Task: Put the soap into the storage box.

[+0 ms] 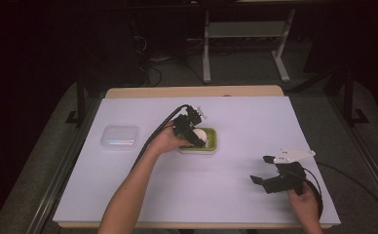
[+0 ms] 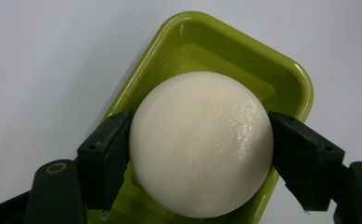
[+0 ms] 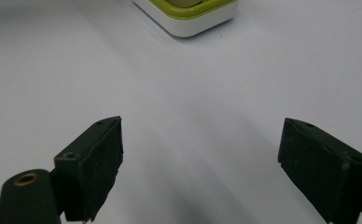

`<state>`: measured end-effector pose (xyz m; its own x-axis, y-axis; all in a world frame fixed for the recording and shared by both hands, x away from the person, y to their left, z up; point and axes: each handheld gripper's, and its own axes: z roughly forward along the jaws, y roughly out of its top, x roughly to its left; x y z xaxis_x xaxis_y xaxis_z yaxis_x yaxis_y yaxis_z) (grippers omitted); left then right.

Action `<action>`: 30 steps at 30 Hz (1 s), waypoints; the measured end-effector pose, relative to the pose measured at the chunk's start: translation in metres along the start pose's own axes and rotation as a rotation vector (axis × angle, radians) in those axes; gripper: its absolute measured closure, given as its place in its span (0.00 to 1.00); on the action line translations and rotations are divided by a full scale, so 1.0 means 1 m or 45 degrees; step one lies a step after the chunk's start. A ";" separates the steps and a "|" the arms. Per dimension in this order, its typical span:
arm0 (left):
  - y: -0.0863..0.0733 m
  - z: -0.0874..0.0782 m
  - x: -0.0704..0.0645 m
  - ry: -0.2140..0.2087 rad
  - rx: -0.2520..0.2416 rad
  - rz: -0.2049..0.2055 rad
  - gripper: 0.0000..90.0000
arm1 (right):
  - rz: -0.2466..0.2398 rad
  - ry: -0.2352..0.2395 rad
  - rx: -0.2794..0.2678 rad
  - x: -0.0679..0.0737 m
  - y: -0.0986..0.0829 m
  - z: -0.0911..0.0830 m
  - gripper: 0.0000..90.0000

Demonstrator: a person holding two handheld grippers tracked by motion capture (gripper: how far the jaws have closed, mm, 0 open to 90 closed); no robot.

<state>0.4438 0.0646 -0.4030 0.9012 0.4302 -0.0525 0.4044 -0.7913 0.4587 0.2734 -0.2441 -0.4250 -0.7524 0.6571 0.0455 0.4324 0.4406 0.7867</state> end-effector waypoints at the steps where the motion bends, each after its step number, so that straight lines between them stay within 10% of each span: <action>1: 0.000 0.000 0.000 0.008 0.000 0.000 0.27 | 0.002 -0.001 -0.001 0.000 0.000 0.000 0.15; 30: -0.016 -0.031 -0.011 0.016 -0.111 0.017 0.26 | 0.000 -0.009 0.008 0.000 0.001 0.001 0.15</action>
<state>0.4229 0.0858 -0.3826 0.9042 0.4256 -0.0351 0.3768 -0.7564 0.5346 0.2740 -0.2428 -0.4253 -0.7490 0.6613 0.0411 0.4354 0.4446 0.7828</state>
